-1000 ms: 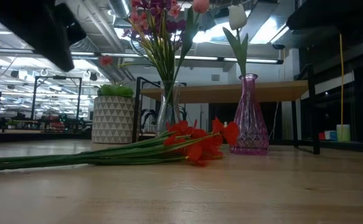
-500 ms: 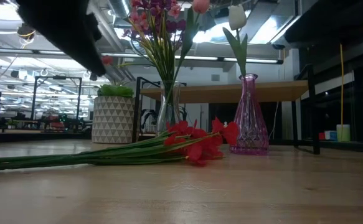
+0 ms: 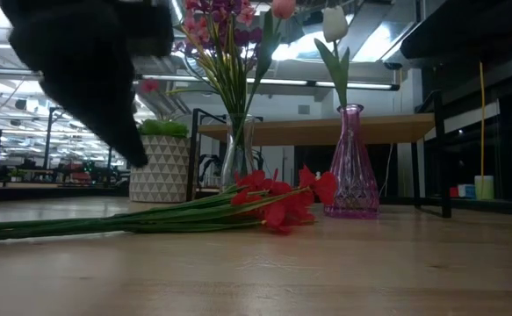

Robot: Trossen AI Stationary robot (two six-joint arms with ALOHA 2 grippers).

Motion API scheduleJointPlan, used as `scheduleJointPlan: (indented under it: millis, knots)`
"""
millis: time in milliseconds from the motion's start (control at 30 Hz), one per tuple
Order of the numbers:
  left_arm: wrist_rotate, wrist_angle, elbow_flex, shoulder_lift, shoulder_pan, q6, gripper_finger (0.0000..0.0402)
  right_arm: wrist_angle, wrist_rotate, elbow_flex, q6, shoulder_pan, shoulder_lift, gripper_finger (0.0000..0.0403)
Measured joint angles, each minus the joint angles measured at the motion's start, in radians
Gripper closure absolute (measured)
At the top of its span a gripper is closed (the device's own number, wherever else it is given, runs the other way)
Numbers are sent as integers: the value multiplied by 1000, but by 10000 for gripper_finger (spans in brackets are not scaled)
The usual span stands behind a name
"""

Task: Pick and place flowers into a vace then onto a shelf
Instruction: Put the orange tulip into the purple vase

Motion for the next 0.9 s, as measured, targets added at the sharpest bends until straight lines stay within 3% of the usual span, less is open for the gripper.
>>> scheduleJointPlan:
  millis: [333,900]
  knots:
    - [101,55,-3,112,32,-37,244,0,0,0,1,0,0,384]
    - [70,71,-3,97,32,-27,240,0,0,0,1,0,0,384]
